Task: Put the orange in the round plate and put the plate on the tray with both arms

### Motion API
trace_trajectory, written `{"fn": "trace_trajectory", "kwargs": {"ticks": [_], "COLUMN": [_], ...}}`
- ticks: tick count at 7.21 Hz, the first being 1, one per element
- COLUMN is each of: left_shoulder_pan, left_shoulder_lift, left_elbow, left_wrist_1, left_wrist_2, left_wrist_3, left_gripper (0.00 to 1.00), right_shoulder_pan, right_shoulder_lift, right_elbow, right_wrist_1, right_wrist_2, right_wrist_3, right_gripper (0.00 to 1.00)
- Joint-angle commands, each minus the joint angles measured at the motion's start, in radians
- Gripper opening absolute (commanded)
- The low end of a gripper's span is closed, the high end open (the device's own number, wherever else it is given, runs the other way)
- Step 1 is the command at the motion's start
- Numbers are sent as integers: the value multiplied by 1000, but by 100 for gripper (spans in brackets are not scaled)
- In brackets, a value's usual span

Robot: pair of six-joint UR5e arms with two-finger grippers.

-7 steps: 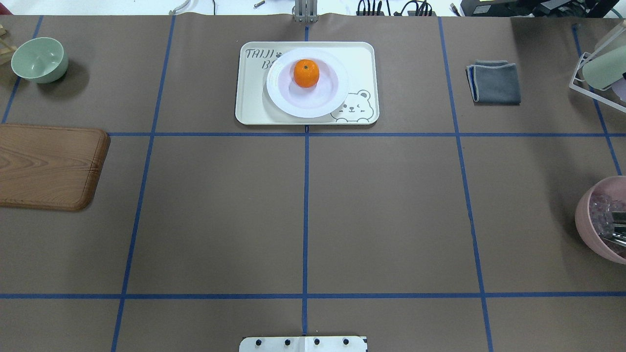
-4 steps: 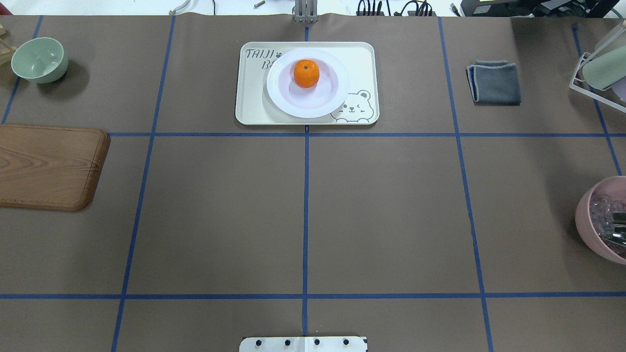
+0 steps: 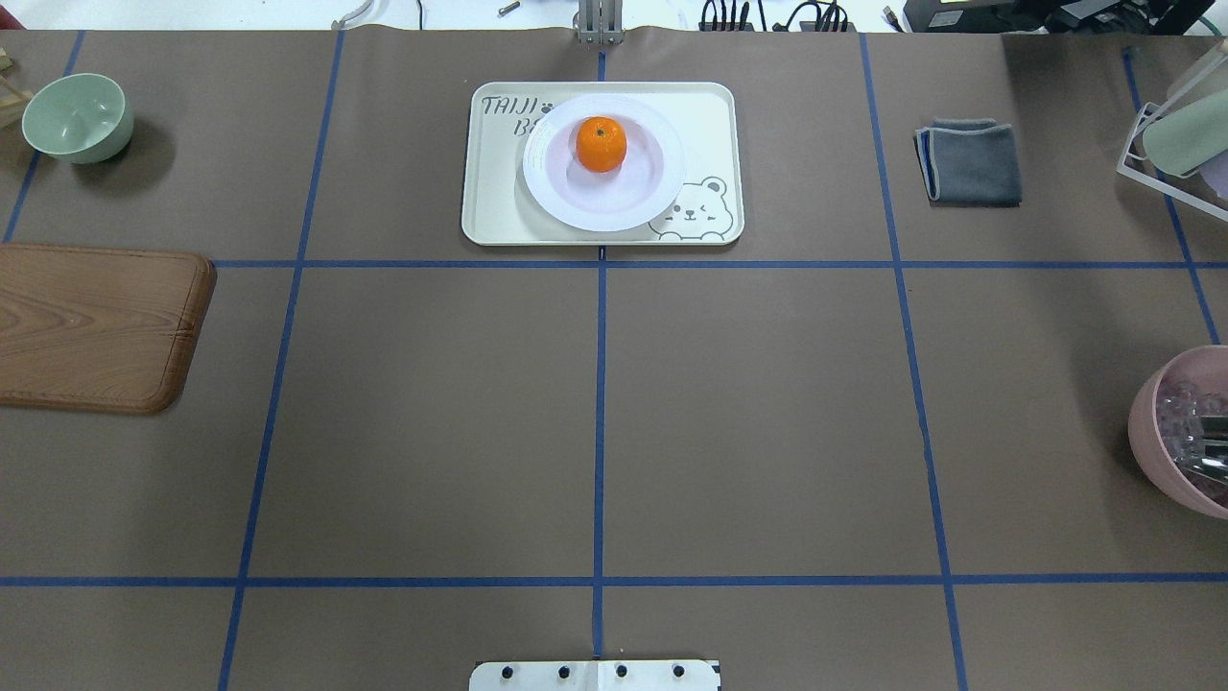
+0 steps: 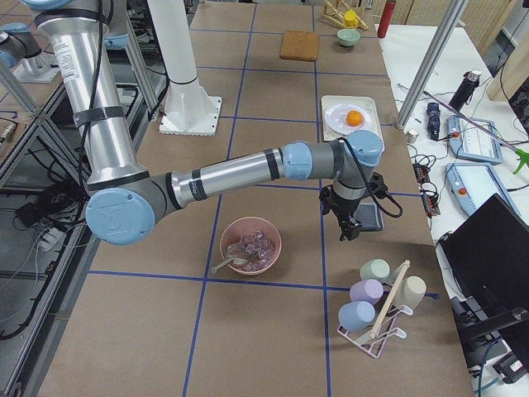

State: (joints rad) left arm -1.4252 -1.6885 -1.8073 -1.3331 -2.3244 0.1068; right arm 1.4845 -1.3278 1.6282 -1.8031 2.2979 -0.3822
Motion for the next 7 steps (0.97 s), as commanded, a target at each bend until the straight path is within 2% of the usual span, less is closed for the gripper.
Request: {"fn": "trace_trajectory", "kwargs": {"ticks": [1, 7], "left_shoulder_pan": [0, 0], "left_shoulder_lift": [4, 4], "left_elbow": [-7, -23], "left_wrist_1": [-3, -4], "left_wrist_2": [-18, -16], "left_wrist_3": [-19, -19], "left_gripper": [98, 98], "right_shoulder_pan": [0, -3], "right_shoulder_lift": [-1, 7], "right_elbow": [1, 1], "right_wrist_1": [-1, 1], "right_wrist_2": [0, 0], "right_wrist_3": [5, 9], "right_gripper": [100, 100]}}
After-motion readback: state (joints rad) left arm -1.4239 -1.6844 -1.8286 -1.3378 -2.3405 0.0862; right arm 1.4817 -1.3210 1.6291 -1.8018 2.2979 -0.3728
